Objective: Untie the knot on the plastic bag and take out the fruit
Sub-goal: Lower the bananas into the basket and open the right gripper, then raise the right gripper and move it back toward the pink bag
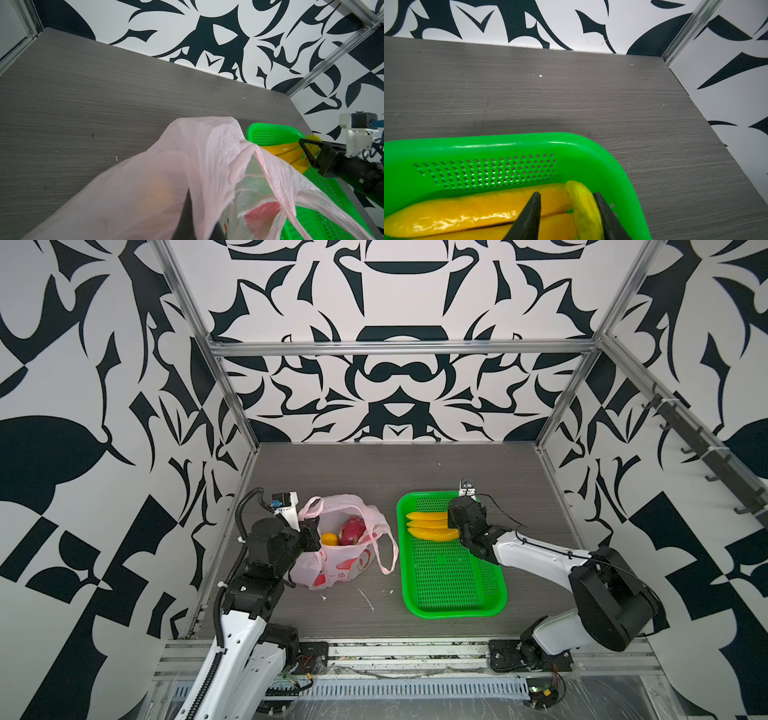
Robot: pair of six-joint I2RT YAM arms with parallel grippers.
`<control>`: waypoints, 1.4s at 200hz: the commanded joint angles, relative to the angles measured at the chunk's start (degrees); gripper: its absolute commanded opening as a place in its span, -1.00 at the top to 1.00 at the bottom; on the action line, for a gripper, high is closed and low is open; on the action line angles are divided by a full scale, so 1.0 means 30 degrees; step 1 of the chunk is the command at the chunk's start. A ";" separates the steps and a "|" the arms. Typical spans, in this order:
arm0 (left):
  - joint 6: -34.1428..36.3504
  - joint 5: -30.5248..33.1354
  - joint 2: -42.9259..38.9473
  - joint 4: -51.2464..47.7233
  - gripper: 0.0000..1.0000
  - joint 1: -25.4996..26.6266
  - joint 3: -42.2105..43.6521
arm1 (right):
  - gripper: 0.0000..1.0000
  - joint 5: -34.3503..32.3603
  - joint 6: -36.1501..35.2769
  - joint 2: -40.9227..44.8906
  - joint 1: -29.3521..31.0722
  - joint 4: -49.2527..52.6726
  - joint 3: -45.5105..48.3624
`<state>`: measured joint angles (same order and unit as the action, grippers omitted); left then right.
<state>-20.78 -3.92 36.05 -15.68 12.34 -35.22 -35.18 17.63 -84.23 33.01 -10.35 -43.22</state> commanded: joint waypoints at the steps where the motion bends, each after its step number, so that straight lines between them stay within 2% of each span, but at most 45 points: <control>1: 0.0051 -0.0052 -0.0181 -0.0214 1.00 -0.0033 -0.0241 | 0.12 -0.0478 -0.0060 0.0766 -0.0030 -0.0007 -0.0549; 117: 0.0007 -0.0098 -0.0006 -0.0390 1.00 -0.0036 -0.0372 | 0.10 -0.0818 -0.0119 0.3412 -0.0048 0.1731 -0.0300; 196: 0.0009 -0.0128 -0.0123 -0.0740 1.00 -0.0056 -0.0446 | 0.16 0.1334 0.0217 0.5053 0.0065 0.4272 -0.1501; 231: 0.0088 -0.0095 -0.0211 -0.1031 1.00 -0.0022 -0.0442 | 0.20 0.2175 0.0279 0.4790 0.0873 0.5341 -0.2747; 280: 0.0217 -0.0125 -0.0346 -0.1536 1.00 -0.0050 -0.0505 | 0.23 0.1679 -0.0137 0.3532 0.3891 0.6729 -0.5360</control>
<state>-20.73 -3.99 35.88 -18.92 12.34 -35.24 -29.65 17.85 -72.18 40.88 7.25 -53.87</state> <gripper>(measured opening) 0.044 0.386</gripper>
